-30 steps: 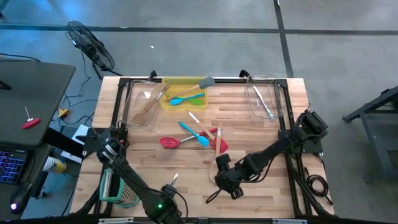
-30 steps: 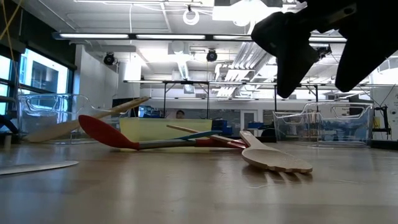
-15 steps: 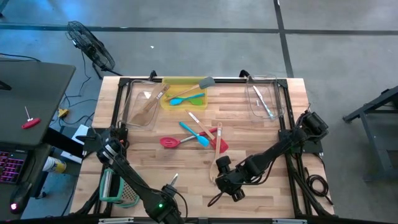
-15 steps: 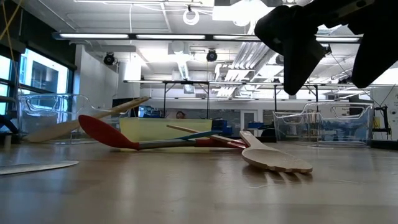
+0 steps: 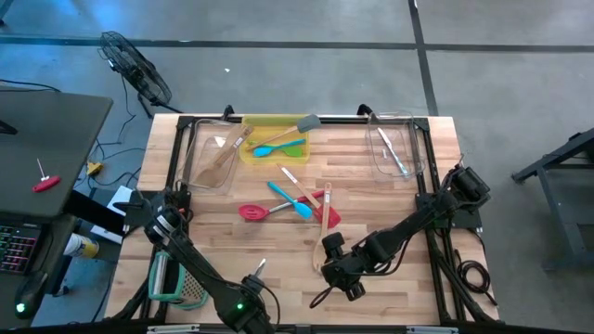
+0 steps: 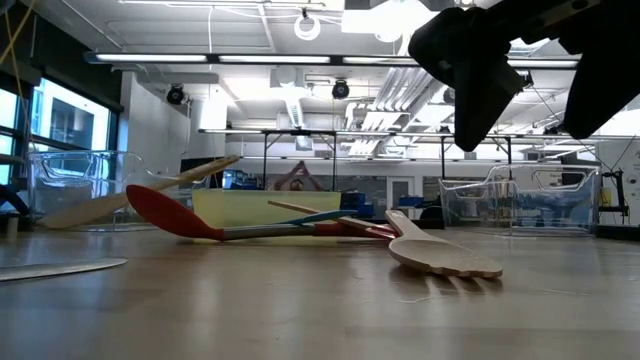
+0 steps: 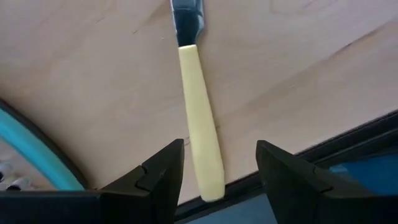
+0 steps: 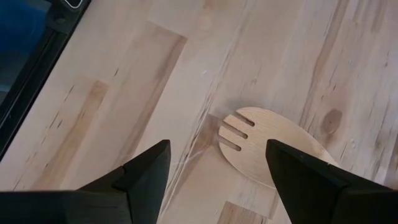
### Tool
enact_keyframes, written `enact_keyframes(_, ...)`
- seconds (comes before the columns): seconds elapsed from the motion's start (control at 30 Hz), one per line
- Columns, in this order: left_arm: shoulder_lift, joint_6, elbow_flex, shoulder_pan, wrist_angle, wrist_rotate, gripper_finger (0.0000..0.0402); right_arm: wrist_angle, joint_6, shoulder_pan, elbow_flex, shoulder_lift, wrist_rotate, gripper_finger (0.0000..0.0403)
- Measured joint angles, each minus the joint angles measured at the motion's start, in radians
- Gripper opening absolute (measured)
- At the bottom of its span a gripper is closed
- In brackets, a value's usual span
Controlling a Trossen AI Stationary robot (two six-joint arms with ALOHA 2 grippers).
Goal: Pick & Place Kitchen Items
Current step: Put the yellow table knife into the right transparent bin
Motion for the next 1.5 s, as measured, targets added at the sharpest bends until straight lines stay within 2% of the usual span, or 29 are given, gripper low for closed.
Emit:
enact_keyframes(0.17,0.000,-0.003,-0.056,0.000,0.027,0.038,0.0193,0.000,0.000,0.003,0.000,0.000,0.000,0.0257)
enact_keyframes(0.43,-0.001,0.051,-0.111,0.025,0.140,0.039,0.0193,0.000,-0.001,0.003,0.000,0.000,0.000,0.0257)
enact_keyframes(0.67,-0.010,0.072,-0.222,0.054,0.243,0.135,0.0193,0.008,-0.001,0.003,0.000,0.000,0.000,0.0257)
enact_keyframes(0.83,-0.009,0.069,-0.252,0.065,0.264,0.150,0.0190,0.008,-0.003,0.003,0.000,0.000,0.000,0.0257)
enact_keyframes(0.97,-0.008,0.068,-0.253,0.069,0.261,0.144,0.0158,0.008,-0.003,0.003,0.000,0.000,0.000,0.0257)
enact_keyframes(1.23,-0.007,0.035,-0.253,0.071,0.250,0.142,0.0056,0.007,-0.007,0.003,0.000,0.000,0.000,0.0257)
enact_keyframes(1.5,-0.007,-0.006,-0.254,0.070,0.249,0.097,0.0056,0.007,-0.007,0.003,0.000,0.000,0.000,0.0257)
